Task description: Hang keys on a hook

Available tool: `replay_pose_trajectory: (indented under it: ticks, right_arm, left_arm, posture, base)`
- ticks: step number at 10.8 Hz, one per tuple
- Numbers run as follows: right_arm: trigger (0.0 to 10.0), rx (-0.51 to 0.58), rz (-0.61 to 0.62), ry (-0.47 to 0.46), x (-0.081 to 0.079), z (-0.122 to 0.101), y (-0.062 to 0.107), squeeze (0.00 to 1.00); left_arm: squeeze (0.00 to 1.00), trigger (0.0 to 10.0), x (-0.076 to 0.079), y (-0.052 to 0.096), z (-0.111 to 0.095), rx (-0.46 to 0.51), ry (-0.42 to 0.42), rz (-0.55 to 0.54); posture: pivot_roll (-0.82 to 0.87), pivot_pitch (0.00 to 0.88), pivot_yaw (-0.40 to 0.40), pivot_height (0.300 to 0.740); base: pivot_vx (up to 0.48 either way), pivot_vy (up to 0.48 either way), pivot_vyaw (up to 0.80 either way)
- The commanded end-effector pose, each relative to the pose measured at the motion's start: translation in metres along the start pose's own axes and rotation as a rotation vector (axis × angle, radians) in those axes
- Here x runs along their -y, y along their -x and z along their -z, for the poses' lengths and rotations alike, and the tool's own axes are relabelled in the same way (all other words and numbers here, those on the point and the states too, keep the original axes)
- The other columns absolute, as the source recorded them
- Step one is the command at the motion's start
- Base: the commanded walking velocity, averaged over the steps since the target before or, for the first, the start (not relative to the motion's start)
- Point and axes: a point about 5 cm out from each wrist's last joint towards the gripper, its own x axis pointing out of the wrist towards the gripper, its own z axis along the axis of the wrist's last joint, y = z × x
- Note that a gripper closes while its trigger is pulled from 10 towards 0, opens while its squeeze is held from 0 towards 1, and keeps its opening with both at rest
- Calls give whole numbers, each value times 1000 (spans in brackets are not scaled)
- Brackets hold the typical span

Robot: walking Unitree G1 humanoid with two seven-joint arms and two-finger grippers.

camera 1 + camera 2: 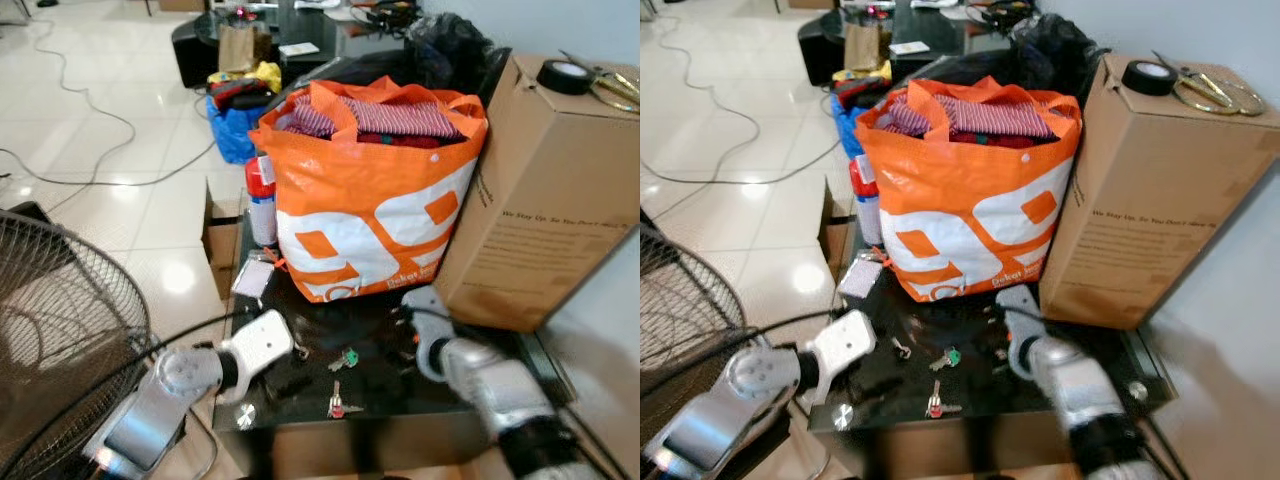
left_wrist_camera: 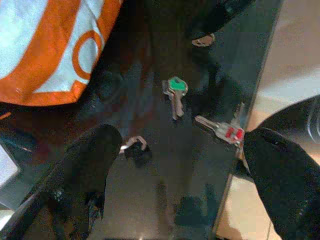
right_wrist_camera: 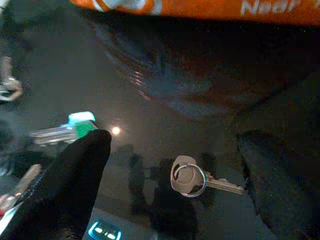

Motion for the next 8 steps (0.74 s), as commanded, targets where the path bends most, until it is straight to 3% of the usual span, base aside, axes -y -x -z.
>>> replay_pose_trajectory:
  ticks: [1,3,4,5,6,8]
  right_arm:
    - [10000,5,40,-37,5,3,-2,0]
    - [9569,-19,27,-101,0,13,-7,0]
    - [6235,-25,27,-129,0,17,-10,0]
    - [4196,-29,40,-136,2,18,-12,0]
    - [39,-45,55,-138,5,22,-15,0]
    - [0,-49,63,-157,7,23,-17,0]
  left_arm:
    - [0,10000,4,2,0,-19,-4,21]
    - [0,10000,13,3,1,-26,8,83]
    - [0,10000,12,0,6,-36,0,85]
    - [0,10000,12,-1,8,-39,0,84]
    - [0,10000,12,-2,10,-37,12,81]
    - [0,10000,13,-7,18,-41,20,85]
  posture:
    - [-179,0,-19,740]
    - [-186,0,-23,740]
    - [-188,0,-25,740]
    - [-188,0,-25,740]
    - [-187,0,-33,740]
    - [-199,0,-34,740]
  base:
    - [0,0,0]
    - [0,0,0]
    - [0,0,0]
    - [0,0,0]
    - [0,0,0]
    - [0,0,0]
